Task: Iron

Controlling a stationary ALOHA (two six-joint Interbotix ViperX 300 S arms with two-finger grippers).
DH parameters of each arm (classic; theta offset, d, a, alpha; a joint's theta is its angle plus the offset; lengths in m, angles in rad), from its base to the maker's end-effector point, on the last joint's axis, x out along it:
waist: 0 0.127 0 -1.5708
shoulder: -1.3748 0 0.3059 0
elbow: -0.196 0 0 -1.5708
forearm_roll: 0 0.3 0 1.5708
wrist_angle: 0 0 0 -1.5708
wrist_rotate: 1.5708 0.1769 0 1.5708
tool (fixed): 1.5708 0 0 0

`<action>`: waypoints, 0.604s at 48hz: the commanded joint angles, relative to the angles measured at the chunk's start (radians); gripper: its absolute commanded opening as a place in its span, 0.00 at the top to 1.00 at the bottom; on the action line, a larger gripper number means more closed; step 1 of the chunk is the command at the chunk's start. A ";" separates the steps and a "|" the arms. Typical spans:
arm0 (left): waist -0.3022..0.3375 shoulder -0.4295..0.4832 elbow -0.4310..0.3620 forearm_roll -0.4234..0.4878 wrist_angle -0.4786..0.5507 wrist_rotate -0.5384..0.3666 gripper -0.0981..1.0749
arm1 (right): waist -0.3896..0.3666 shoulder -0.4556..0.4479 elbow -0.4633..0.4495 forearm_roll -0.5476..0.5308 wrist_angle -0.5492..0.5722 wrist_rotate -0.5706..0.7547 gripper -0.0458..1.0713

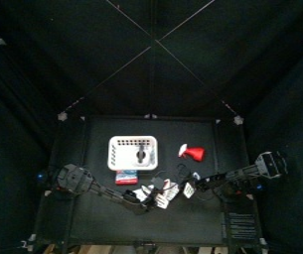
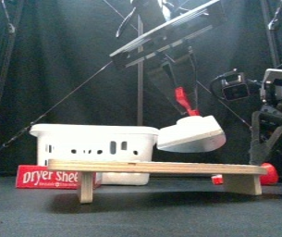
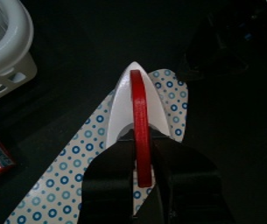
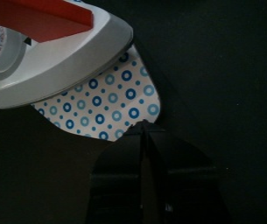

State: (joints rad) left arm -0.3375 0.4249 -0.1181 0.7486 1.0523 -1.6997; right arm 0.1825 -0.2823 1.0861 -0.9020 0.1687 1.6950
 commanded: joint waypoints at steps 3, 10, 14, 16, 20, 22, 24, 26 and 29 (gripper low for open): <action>-0.002 -0.058 -0.006 0.008 0.002 0.006 0.52 | 0.002 -0.017 -0.017 -0.005 0.000 -0.002 0.63; -0.025 -0.127 0.032 -0.015 0.051 0.031 0.52 | 0.000 -0.017 -0.014 -0.005 0.002 -0.002 0.63; -0.041 -0.163 0.063 -0.038 0.144 0.032 0.52 | 0.000 -0.017 -0.014 -0.005 0.005 -0.002 0.63; -0.051 -0.169 0.078 -0.051 0.184 0.031 0.52 | 0.000 -0.017 -0.014 -0.005 0.005 -0.003 0.63; -0.075 -0.173 0.087 -0.095 0.242 0.031 0.52 | 0.000 -0.017 -0.015 -0.005 0.005 -0.002 0.63; -0.089 -0.173 0.084 -0.126 0.252 0.029 0.52 | 0.000 -0.017 -0.015 -0.005 0.005 -0.002 0.63; -0.100 -0.173 0.081 -0.150 0.255 0.021 0.52 | 0.000 -0.017 -0.015 -0.005 0.005 -0.002 0.63; -0.110 -0.172 0.078 -0.173 0.259 0.017 0.52 | 0.000 -0.017 -0.015 -0.005 0.005 -0.002 0.63; -0.126 -0.166 0.074 -0.202 0.264 0.000 0.52 | 0.000 -0.017 -0.015 -0.005 0.005 -0.002 0.63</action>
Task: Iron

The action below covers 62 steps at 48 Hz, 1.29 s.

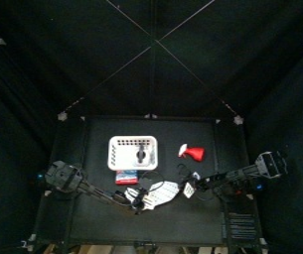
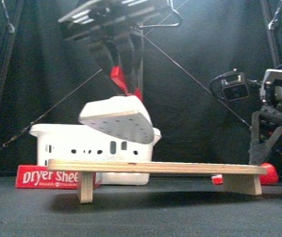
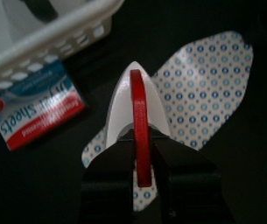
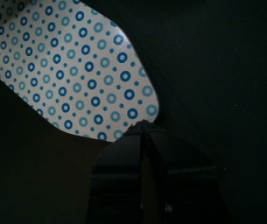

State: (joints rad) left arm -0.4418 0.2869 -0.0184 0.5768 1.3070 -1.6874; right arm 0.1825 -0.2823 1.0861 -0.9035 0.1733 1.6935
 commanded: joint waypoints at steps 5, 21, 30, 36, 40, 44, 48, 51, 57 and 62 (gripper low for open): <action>-0.043 -0.017 -0.025 -0.055 0.040 -0.057 0.52 | 0.000 -0.017 -0.015 -0.003 0.000 -0.002 0.63; -0.071 0.000 0.026 -0.002 0.095 -0.178 0.52 | 0.000 -0.017 -0.014 -0.003 0.000 -0.002 0.63; -0.069 0.017 0.048 0.005 0.080 -0.201 0.52 | 0.000 -0.017 -0.012 -0.003 0.000 -0.002 0.63; -0.069 0.040 0.052 0.005 0.023 -0.218 0.52 | 0.000 -0.017 -0.012 -0.006 0.000 -0.002 0.63; -0.066 0.049 0.054 0.005 -0.005 -0.224 0.52 | 0.000 -0.017 -0.012 -0.008 0.000 -0.002 0.63; -0.064 0.058 0.060 0.009 -0.012 -0.225 0.52 | 0.000 -0.017 -0.012 -0.009 0.000 -0.002 0.63; -0.064 0.066 0.067 0.020 -0.020 -0.230 0.52 | 0.000 -0.017 -0.012 -0.009 0.000 -0.002 0.63; -0.061 0.067 0.067 0.028 -0.031 -0.230 0.52 | 0.000 -0.017 -0.011 -0.009 0.000 -0.002 0.63; -0.048 0.069 0.067 0.048 -0.074 -0.230 0.52 | 0.000 -0.017 -0.011 -0.009 0.000 -0.002 0.63; -0.032 0.069 0.066 0.063 -0.112 -0.230 0.52 | 0.000 -0.017 -0.012 -0.009 0.000 0.000 0.63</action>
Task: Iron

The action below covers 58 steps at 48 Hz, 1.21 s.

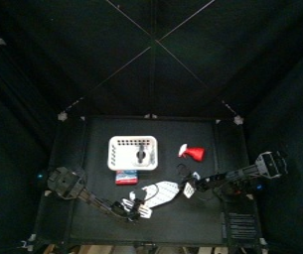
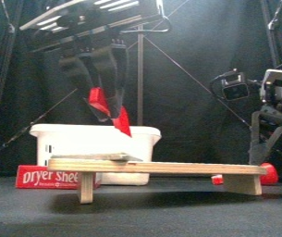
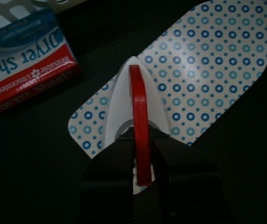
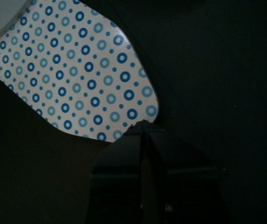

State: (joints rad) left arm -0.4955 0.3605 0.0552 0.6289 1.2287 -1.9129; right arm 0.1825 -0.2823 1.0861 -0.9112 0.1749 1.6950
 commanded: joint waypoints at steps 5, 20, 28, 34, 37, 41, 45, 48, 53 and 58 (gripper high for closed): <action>0.034 0.005 -0.012 0.020 -0.072 -0.005 0.52 | 0.000 -0.017 -0.012 -0.002 -0.002 -0.002 0.63; 0.080 0.029 -0.046 0.067 -0.164 0.002 0.52 | 0.000 -0.017 -0.012 -0.002 -0.002 -0.002 0.63; 0.104 0.044 -0.063 0.087 -0.212 0.008 0.52 | 0.000 -0.017 -0.011 -0.002 -0.002 -0.002 0.63; 0.124 0.049 -0.072 0.106 -0.252 0.009 0.52 | 0.000 -0.017 -0.012 -0.002 -0.002 -0.002 0.63; 0.135 0.051 -0.074 0.120 -0.281 0.009 0.52 | 0.000 -0.017 -0.012 -0.002 -0.002 -0.002 0.63; 0.147 0.057 -0.075 0.130 -0.318 0.009 0.52 | 0.002 -0.017 -0.012 -0.002 -0.002 -0.002 0.63; 0.161 0.063 -0.075 0.129 -0.354 0.011 0.52 | 0.000 -0.017 -0.012 -0.002 -0.002 -0.002 0.63; 0.172 0.071 -0.077 0.127 -0.385 0.011 0.52 | 0.000 -0.017 -0.012 -0.002 0.000 -0.002 0.63; 0.183 0.078 -0.081 0.127 -0.425 0.011 0.53 | 0.002 -0.017 -0.012 -0.002 -0.002 -0.003 0.63; 0.192 0.089 -0.094 0.130 -0.449 0.011 0.53 | 0.002 -0.017 -0.012 -0.002 -0.002 -0.003 0.63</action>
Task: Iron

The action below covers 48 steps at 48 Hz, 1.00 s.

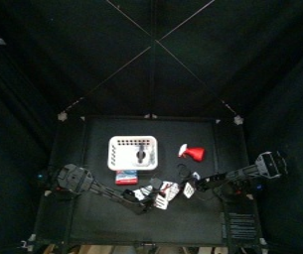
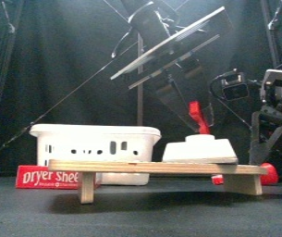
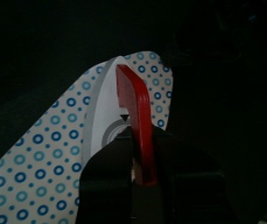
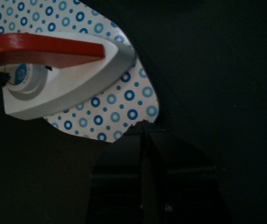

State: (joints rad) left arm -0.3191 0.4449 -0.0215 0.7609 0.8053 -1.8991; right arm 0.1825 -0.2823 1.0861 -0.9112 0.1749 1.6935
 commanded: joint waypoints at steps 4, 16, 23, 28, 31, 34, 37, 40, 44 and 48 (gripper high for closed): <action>0.020 0.011 -0.026 -0.002 -0.028 0.002 0.53 | 0.002 -0.017 -0.012 -0.002 -0.002 -0.002 0.63; 0.018 -0.009 -0.035 -0.002 -0.021 0.067 0.53 | 0.002 -0.018 -0.011 -0.002 -0.002 -0.003 0.63; 0.014 -0.025 -0.044 0.020 0.000 0.097 0.53 | 0.002 -0.018 -0.012 -0.002 -0.002 -0.002 0.63; 0.014 -0.028 -0.049 0.032 0.023 0.100 0.53 | 0.002 -0.018 -0.012 -0.002 -0.002 -0.002 0.63; 0.012 -0.028 -0.049 0.031 0.025 0.100 0.53 | 0.002 -0.018 -0.012 -0.002 -0.002 -0.003 0.63; 0.011 -0.026 -0.049 0.031 0.025 0.100 0.53 | 0.002 -0.018 -0.012 -0.002 -0.002 -0.002 0.63; 0.011 -0.029 -0.049 0.032 0.029 0.100 0.53 | 0.002 -0.018 -0.012 -0.002 -0.002 -0.003 0.63; 0.011 -0.032 -0.051 0.032 0.029 0.100 0.53 | 0.002 -0.018 -0.012 -0.002 -0.002 -0.002 0.63; 0.009 -0.035 -0.051 0.038 0.029 0.100 0.53 | 0.002 -0.018 -0.011 -0.002 -0.002 -0.003 0.63; 0.008 -0.040 -0.052 0.041 0.032 0.100 0.53 | 0.000 -0.018 -0.012 -0.002 -0.002 -0.003 0.63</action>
State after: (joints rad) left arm -0.3129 0.4449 -0.0506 0.7931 0.8376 -1.7963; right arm 0.1825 -0.2823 1.0861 -0.9112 0.1764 1.6920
